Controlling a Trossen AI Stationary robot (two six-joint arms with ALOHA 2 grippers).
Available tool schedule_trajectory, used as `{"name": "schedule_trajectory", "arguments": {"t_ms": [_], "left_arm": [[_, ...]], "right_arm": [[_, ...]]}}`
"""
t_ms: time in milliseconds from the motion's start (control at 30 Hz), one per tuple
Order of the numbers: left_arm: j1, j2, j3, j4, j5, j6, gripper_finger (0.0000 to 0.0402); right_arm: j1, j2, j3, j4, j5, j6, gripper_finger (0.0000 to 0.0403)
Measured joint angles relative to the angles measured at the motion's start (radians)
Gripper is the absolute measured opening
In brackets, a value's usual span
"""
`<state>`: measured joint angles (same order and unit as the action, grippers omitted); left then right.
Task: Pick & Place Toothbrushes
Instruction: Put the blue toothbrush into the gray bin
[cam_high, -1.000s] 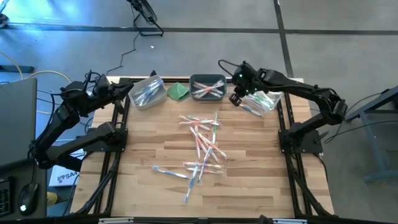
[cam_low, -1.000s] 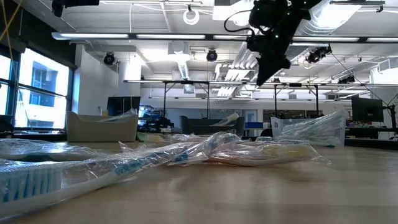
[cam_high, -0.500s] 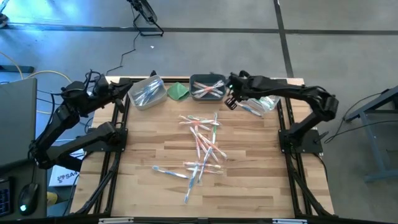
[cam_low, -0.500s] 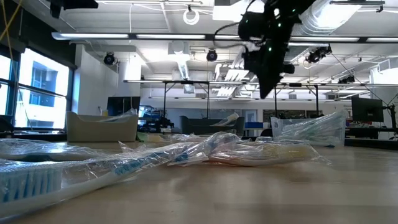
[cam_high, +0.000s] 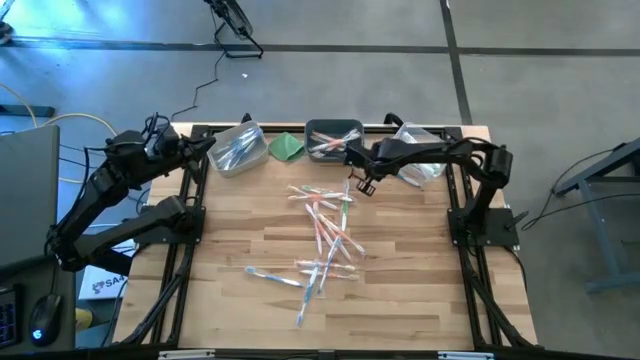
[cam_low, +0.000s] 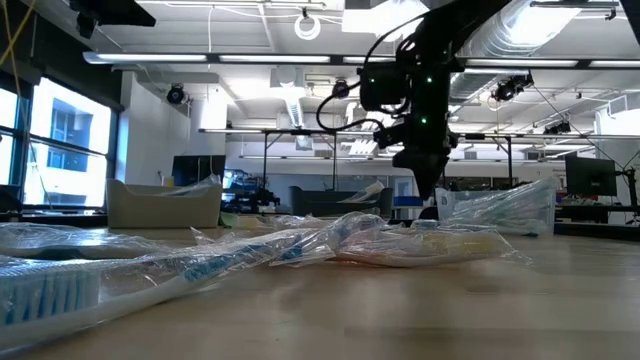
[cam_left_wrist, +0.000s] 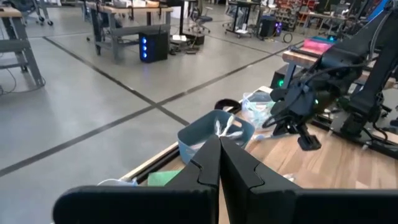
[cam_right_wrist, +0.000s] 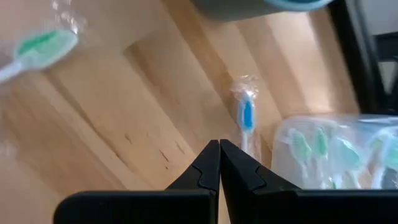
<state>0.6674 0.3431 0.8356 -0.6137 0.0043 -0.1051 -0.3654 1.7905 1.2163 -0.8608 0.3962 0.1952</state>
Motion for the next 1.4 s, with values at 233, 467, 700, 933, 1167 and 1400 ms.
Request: {"name": "schedule_trajectory", "arguments": {"t_ms": [233, 467, 700, 933, 1167, 1400], "left_arm": [[0.0, 0.0, 0.0, -0.017, 0.0, 0.003, 0.0], [0.0, 0.0, 0.0, -0.068, -0.044, 0.003, 0.0], [0.0, 0.0, 0.0, -0.131, -0.049, 0.002, 0.0], [0.0, 0.0, 0.0, -0.14, -0.05, -0.005, 0.0], [0.0, 0.0, 0.0, -0.156, -0.052, -0.005, 0.0], [0.0, 0.0, 0.0, -0.174, -0.051, -0.005, 0.0]], "right_arm": [[-0.101, -0.029, 0.0, -0.02, -0.208, -0.172, 0.0003], [-0.197, -0.019, 0.0, -0.023, -0.245, -0.246, 0.0003], [-0.241, -0.018, 0.0, 0.004, -0.253, -0.287, 0.0003], [-0.211, -0.018, 0.0, 0.06, -0.208, -0.351, 0.0003], [-0.19, -0.01, 0.0, 0.025, -0.186, -0.375, 0.0003], [-0.177, -0.019, 0.0, -0.195, -0.209, -0.353, 0.0003]]}}
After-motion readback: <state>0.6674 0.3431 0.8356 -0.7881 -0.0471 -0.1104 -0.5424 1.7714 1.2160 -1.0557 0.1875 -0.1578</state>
